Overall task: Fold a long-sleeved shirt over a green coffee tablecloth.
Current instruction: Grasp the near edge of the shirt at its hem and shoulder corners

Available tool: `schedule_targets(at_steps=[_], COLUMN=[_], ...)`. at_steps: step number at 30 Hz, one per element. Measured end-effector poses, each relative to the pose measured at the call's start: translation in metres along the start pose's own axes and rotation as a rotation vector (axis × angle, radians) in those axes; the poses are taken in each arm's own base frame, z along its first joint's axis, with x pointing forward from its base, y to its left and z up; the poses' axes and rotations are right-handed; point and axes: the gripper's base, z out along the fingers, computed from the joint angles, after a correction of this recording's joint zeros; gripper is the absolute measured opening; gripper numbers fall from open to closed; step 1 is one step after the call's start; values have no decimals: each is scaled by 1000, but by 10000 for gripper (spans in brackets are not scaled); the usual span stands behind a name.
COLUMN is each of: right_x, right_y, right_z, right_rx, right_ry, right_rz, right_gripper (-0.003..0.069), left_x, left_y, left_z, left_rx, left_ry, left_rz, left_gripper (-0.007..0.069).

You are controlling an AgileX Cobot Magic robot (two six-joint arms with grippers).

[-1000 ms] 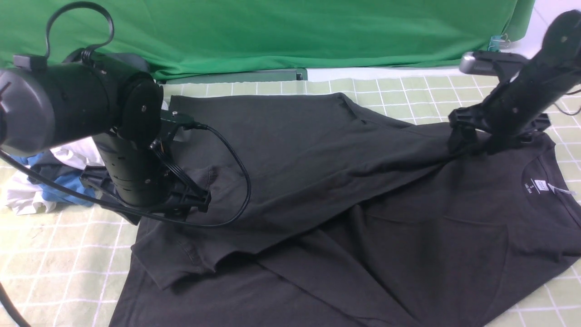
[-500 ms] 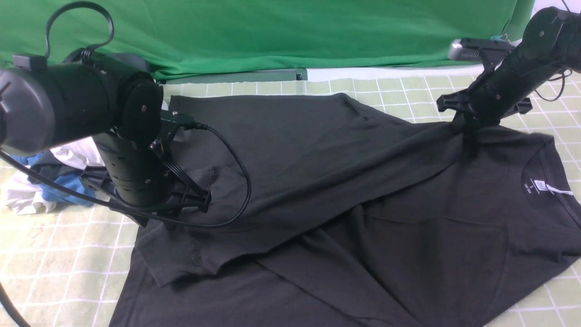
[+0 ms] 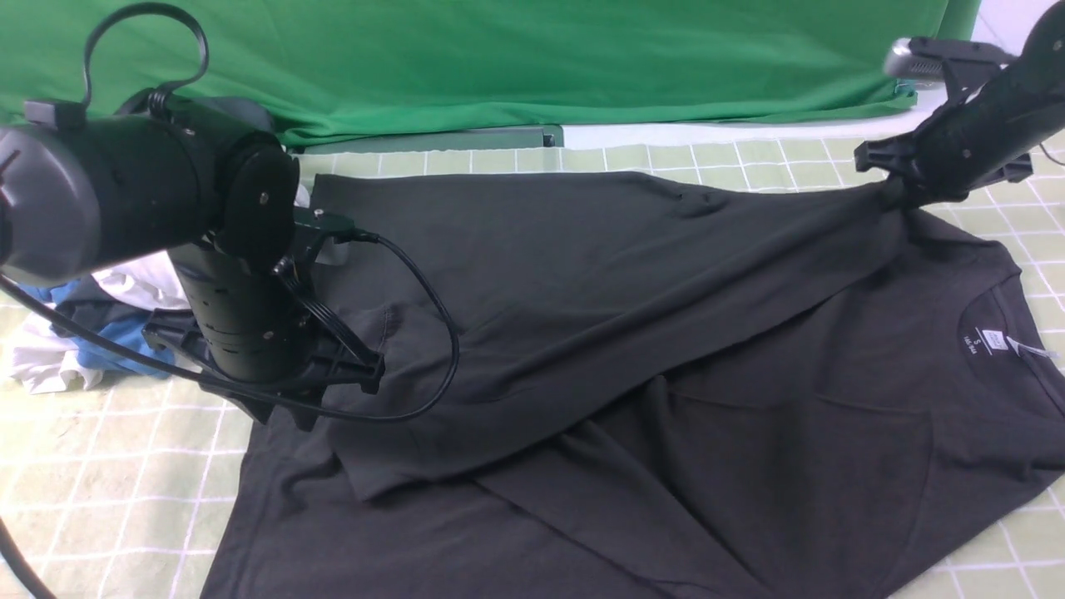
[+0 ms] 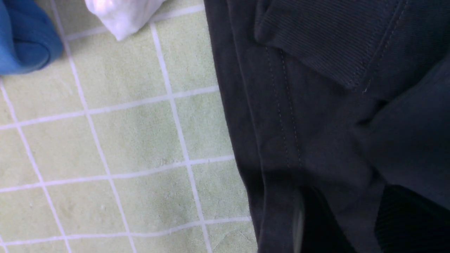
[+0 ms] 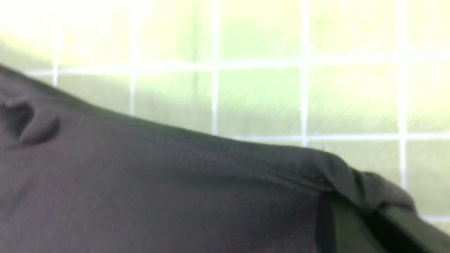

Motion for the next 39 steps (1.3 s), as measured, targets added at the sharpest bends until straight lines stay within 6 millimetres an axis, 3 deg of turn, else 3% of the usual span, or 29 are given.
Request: schedule_targets(at_steps=[4,8,10,11,12,14,15,16,17,19,21,24,27,33,34,37,39], right_x=[-1,-3,-6,-7,-9,-10,-10,-10,-10,-4,6,31,64,140,145,172,182], right_y=[-2,-3,-3,-3,-3,-2,-2,1,3,7,11,16,19,29,30,38,48], right_z=[0,-5,-16,-22,-30,-58,-58,-82,-92,-117,-138,-160,-169,-160,-158,-146,-135], right_rx=[12,31,46,54,68,93,96,102,102,95,88,82,53,-60,-75,-118,-127], right_ry=[-11,12,55,75,93,143,144,162,161,175,181,199,223,301,305,319,306], right_rz=[-14,-44,-73,-83,-98,-124,-125,-142,-152,-173,-181,-189,-179,-104,-99,-127,-175], right_gripper=[158,449,552,568,569,503,494,391,326,148,52,15,13,47,56,166,296], left_x=[1,5,11,15,19,35,35,49,56,73,91,111,120,121,120,116,112], left_y=[-1,2,6,7,8,11,11,12,13,13,14,14,13,11,11,10,9], left_z=[-2,-22,-41,-49,-57,-75,-75,-82,-84,-82,-74,-57,-42,-31,-31,-29,-26], left_rx=[11,20,26,31,36,64,64,87,97,117,128,129,128,146,147,152,154], left_ry=[-5,-65,-113,-127,-136,-166,-166,-181,-186,-170,-142,-113,-102,-103,-106,-125,-135], left_rz=[-7,-14,-21,-25,-32,-58,-58,-83,-96,-123,-151,-167,-171,-186,-188,-192,-192], left_gripper=[255,255,255,255,255,250,249,238,232,217,200,188,190,229,237,264,282])
